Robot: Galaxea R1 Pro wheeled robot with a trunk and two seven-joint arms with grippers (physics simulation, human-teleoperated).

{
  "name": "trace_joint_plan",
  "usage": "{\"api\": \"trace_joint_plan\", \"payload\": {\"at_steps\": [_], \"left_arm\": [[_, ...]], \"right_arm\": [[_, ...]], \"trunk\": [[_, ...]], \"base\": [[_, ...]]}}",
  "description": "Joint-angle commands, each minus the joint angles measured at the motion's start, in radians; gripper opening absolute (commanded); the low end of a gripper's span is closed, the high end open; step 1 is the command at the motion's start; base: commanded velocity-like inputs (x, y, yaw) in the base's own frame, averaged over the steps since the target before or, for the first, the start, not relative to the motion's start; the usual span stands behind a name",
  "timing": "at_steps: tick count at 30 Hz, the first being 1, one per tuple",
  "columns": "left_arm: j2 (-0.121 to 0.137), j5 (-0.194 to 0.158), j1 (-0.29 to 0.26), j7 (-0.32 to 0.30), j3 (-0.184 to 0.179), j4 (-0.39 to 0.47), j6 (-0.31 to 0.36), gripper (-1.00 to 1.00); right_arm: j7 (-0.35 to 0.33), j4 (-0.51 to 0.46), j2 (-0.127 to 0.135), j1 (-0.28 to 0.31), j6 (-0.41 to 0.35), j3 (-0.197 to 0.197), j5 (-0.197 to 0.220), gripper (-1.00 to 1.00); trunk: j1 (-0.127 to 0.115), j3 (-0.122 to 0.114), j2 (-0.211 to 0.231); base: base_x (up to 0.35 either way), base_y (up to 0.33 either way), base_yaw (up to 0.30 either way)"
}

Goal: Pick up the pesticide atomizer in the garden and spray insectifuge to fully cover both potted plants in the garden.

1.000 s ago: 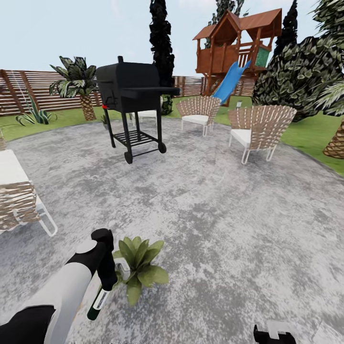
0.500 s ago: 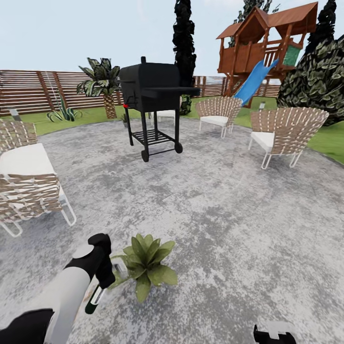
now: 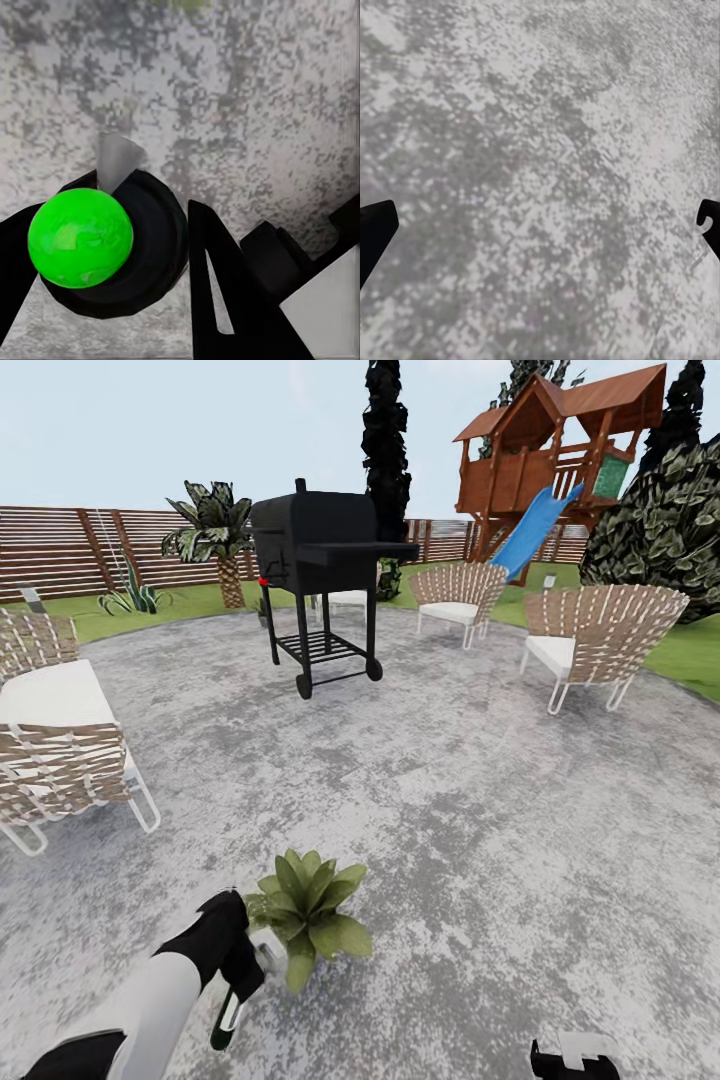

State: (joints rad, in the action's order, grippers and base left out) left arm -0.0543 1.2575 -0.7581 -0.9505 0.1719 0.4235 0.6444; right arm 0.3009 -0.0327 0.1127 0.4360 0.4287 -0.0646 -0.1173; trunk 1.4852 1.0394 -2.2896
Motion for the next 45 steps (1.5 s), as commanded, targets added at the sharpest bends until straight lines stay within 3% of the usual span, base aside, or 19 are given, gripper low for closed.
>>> {"api": "trace_joint_plan", "payload": {"at_steps": [1, 18, 22, 32, 45], "left_arm": [[-0.001, 0.006, 0.003, -0.005, 0.007, 0.002, 0.006, -1.00], [0.001, 0.004, 0.010, -0.010, 0.011, 0.008, 0.010, -1.00], [-0.001, 0.005, 0.009, -0.010, 0.003, 0.010, 0.043, -1.00], [-0.003, 0.006, 0.010, -0.010, 0.001, 0.001, 0.047, -1.00], [0.001, 0.006, 0.009, -0.008, 0.004, 0.002, 0.046, -1.00]], "right_arm": [[0.004, 0.001, 0.000, 0.000, 0.002, -0.007, -0.010, 1.00], [0.006, 0.000, -0.001, 0.001, 0.002, -0.007, -0.010, 1.00], [0.006, 0.000, -0.001, 0.001, 0.002, -0.007, -0.010, 1.00], [0.006, 0.000, -0.001, 0.001, 0.002, -0.007, -0.010, 1.00], [0.006, 0.000, -0.002, 0.001, 0.002, -0.007, -0.010, 1.00]], "trunk": [[0.000, 0.001, 0.000], [0.000, 0.001, 0.000], [0.000, 0.001, 0.000], [0.000, 0.001, 0.000], [0.000, 0.002, 0.000]], "base": [[0.000, 0.000, 0.008], [0.018, -0.015, 0.237], [0.146, -0.219, 0.059], [0.075, -0.261, 0.023], [-0.051, -0.269, 0.262]]}}
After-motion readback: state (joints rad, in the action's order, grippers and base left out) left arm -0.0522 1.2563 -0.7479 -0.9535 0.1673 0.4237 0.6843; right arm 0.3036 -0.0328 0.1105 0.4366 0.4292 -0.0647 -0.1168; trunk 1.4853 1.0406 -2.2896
